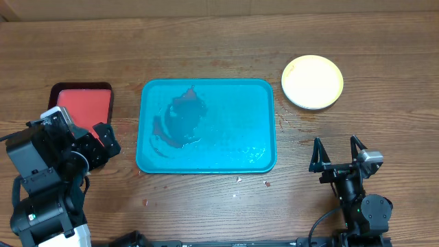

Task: Clean dirty plates on tray and stack at the side

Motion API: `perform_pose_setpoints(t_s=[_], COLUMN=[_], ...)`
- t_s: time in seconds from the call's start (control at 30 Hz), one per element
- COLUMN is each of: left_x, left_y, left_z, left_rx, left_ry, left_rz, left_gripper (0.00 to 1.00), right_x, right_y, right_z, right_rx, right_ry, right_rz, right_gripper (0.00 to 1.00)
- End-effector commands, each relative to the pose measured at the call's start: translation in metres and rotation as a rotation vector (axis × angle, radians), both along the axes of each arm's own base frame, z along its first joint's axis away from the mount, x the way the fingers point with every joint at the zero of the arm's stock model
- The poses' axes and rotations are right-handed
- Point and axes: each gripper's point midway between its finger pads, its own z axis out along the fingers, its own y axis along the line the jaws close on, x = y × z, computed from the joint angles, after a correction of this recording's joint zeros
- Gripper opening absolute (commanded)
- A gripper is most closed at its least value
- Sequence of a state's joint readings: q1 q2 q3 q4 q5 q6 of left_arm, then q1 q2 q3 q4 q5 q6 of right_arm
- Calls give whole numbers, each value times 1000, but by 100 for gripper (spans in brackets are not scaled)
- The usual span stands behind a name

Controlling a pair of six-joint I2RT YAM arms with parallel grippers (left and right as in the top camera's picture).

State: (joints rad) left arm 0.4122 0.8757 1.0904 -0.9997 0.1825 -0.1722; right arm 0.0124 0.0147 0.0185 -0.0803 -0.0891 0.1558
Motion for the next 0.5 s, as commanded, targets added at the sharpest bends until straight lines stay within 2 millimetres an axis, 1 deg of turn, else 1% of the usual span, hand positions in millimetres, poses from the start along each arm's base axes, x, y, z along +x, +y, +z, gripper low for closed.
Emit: perform_pose_setpoints(t_s=[0.0,0.33,0.4,0.47], left_x=[0,0,-2,-6], left_y=[1,2,6,3], left_z=[-1,-2,-3,-7], left_rx=[9,11,30,16], left_ry=[5,7,18,38], left_rz=[-1,2,18,12], left_gripper=[100,100,100,100], right_x=[0,0,0,0], right_y=[-3,-3,-3,-3], right_z=[-2,-2,-2,-2], right_rx=[-4,-4,-4,-4], right_ry=[-5,-5,-5,-5], right_rz=[-17,-17,-17,-17], right_gripper=[100,100,100,100])
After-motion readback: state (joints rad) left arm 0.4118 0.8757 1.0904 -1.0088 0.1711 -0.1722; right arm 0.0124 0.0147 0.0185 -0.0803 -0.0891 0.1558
